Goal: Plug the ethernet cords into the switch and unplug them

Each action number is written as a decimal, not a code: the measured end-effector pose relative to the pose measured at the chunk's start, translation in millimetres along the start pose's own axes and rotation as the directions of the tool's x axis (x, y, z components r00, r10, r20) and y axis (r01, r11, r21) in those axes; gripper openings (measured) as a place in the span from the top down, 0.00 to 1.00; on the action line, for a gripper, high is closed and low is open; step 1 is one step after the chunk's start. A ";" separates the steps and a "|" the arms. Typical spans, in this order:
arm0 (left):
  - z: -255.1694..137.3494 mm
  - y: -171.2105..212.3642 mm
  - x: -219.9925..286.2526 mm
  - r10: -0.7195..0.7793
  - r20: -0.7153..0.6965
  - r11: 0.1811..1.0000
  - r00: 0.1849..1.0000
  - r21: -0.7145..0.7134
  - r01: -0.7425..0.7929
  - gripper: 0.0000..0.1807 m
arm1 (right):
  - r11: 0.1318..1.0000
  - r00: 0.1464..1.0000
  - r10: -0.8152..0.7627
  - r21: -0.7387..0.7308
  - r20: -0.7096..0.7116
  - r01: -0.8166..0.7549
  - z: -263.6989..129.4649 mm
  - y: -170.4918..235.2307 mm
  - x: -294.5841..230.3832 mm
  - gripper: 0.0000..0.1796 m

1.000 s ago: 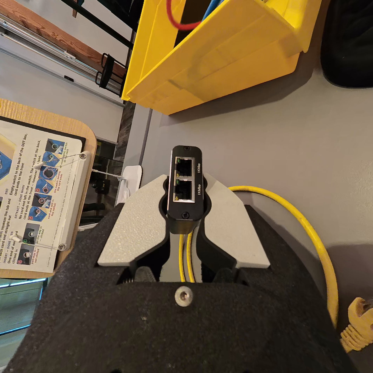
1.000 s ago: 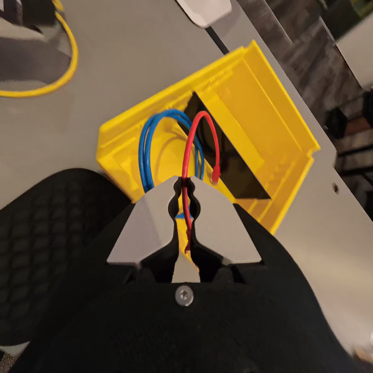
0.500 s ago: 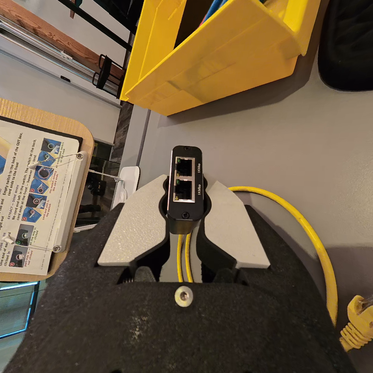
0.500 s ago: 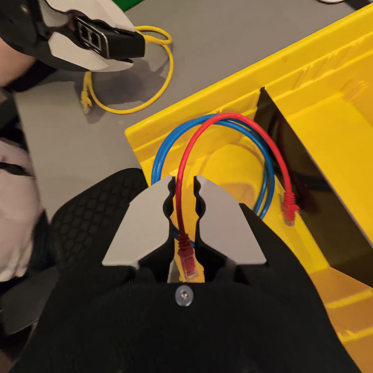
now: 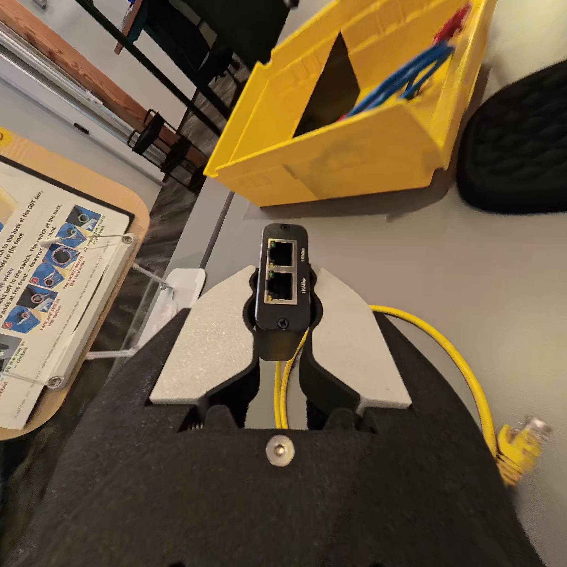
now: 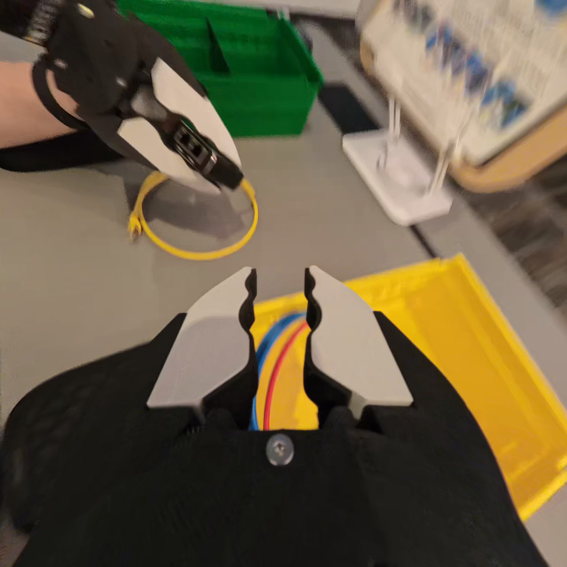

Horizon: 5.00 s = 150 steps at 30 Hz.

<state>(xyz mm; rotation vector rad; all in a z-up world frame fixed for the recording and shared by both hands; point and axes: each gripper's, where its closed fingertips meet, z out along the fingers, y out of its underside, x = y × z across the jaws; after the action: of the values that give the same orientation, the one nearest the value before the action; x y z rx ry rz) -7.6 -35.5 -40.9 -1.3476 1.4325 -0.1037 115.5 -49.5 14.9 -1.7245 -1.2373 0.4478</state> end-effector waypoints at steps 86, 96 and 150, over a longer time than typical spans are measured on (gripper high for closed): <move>-74.9 -63.9 -94.7 0.371 0.221 0.906 0.902 0.127 -0.404 0.85 | 0.481 0.430 -0.805 -0.026 -0.410 0.876 68.8 -177.7 -77.4 0.92; -62.6 -54.2 -89.3 0.410 0.187 0.905 0.893 0.035 -0.423 0.85 | 0.544 0.498 -0.809 -0.079 -0.312 0.835 73.0 -160.5 -72.0 0.92; -140.8 -50.3 -140.7 0.037 0.175 0.975 0.984 0.210 -0.074 0.85 | 0.332 0.854 -0.442 -0.934 -0.275 -0.129 -82.5 49.1 157.7 0.91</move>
<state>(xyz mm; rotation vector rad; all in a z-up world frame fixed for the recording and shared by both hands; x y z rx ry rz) -113.6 -30.2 134.9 -1.1106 1.2756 -0.1015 269.0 47.6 48.4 -2.3737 -1.3218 -1.0850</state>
